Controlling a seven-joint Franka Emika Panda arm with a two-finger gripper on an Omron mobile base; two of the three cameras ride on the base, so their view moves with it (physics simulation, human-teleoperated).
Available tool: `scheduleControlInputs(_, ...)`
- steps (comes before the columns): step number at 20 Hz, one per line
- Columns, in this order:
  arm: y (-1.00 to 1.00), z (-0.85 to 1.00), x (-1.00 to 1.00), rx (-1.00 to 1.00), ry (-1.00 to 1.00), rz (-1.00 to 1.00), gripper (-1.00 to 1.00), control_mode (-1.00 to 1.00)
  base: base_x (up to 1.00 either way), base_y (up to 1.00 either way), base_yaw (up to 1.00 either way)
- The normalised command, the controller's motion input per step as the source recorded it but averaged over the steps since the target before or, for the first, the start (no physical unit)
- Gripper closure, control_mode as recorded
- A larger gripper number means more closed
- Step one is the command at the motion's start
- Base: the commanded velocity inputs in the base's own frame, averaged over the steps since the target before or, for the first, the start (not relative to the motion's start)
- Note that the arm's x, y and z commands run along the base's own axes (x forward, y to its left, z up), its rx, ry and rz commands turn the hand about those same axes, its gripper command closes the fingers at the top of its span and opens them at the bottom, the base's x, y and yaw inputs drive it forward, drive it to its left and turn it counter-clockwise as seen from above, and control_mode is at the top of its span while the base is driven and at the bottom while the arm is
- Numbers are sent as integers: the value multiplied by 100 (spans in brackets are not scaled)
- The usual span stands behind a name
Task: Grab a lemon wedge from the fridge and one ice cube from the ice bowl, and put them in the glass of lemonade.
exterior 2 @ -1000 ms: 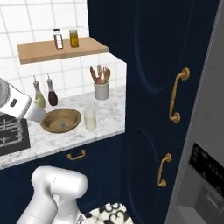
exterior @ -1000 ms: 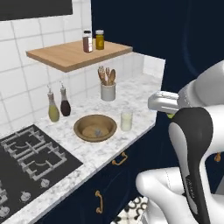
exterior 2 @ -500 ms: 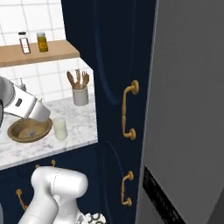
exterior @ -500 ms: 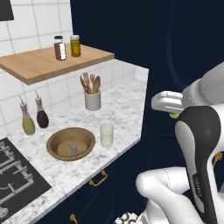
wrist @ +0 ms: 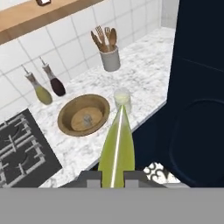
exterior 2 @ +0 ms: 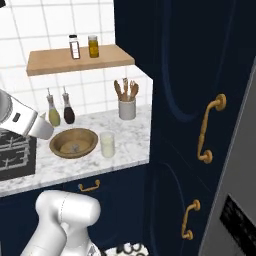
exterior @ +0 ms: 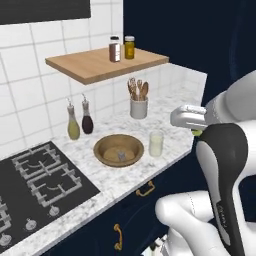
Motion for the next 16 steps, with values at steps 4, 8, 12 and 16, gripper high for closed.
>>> scheduleControlInputs(4,0,0,0,0,0,0,100,100,95,-36,4)
scheduleControlInputs(8,0,0,0,0,0,0,100,100,67,-37,0)
scheduleControlInputs(12,0,0,0,0,0,0,100,100,10,-1,-1)
scheduleControlInputs(16,0,0,0,0,0,0,100,100,0,0,0)
